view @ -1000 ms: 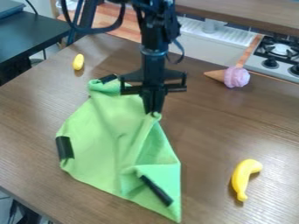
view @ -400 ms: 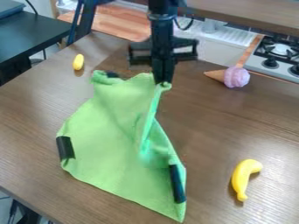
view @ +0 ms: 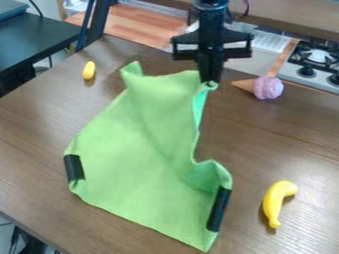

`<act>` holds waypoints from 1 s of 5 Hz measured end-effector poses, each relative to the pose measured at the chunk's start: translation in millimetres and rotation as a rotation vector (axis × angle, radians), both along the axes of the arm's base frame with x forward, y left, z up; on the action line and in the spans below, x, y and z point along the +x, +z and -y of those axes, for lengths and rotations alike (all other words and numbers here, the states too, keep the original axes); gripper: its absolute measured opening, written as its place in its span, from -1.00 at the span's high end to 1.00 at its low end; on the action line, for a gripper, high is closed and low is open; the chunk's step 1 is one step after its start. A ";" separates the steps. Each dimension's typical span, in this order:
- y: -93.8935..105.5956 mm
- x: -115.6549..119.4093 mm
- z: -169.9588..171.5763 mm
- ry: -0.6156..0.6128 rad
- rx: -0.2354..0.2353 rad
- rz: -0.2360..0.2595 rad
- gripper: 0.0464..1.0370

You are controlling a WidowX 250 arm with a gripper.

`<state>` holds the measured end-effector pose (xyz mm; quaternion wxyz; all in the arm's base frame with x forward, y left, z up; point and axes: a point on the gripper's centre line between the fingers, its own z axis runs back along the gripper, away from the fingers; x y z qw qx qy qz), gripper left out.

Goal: Unfold the cloth from bottom left to top right

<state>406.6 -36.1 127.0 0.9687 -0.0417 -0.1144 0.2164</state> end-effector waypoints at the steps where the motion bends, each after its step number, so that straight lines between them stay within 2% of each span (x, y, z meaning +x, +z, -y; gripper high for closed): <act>1: -1.3 8.2 8.8 -0.064 0.014 0.029 0.98; 2: -3.4 14.9 14.7 -0.107 0.017 0.050 0.98; 3: -8.6 21.4 23.5 -0.160 -0.020 0.043 0.98; 4: -2.5 29.1 21.1 -0.201 -0.028 0.084 0.98; 5: -4.2 38.7 19.6 -0.244 -0.051 0.095 0.95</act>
